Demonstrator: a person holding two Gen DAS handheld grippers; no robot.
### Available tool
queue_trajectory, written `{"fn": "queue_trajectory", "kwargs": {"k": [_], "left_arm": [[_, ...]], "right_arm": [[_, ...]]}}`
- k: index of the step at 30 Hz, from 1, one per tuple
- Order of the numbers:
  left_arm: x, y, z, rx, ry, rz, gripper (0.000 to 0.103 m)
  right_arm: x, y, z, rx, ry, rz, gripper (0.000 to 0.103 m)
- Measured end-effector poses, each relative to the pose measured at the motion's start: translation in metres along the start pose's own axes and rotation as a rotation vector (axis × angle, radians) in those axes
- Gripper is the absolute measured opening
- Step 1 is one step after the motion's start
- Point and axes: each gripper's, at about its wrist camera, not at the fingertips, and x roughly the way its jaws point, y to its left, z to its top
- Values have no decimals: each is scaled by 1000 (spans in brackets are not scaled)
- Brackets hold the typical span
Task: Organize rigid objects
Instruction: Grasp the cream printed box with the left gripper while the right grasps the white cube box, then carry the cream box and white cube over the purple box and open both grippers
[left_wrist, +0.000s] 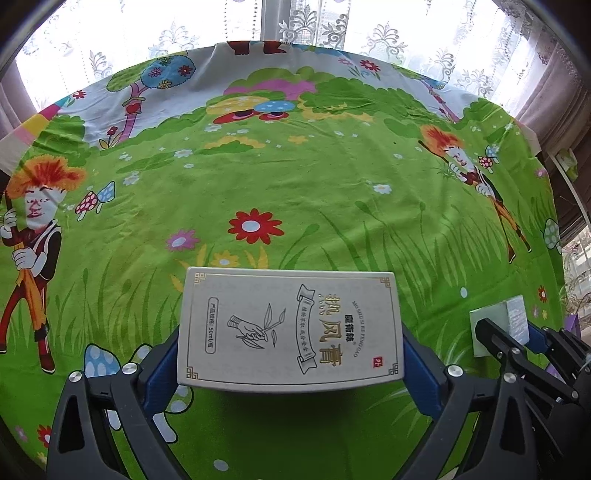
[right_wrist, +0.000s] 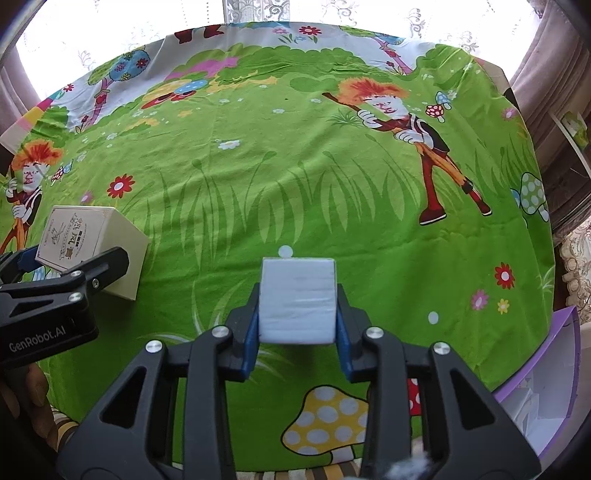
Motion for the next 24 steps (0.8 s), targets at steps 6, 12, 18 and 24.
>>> {"fn": "queue_trajectory", "kwargs": {"k": [6, 12, 18, 24], "left_arm": [[-15, -9, -6, 12, -19, -24, 101], [-32, -22, -14, 24, -32, -55, 101], [-54, -38, -24, 38, -54, -91, 101], [-73, -58, -33, 66, -70, -120, 101]], "right_arm": [[-12, -6, -5, 4, -20, -5, 38], [-29, -18, -14, 18, -38, -3, 38], [-49, -32, -26, 40, -57, -7, 38], [-73, -52, -44, 70, -78, -13, 38]]}}
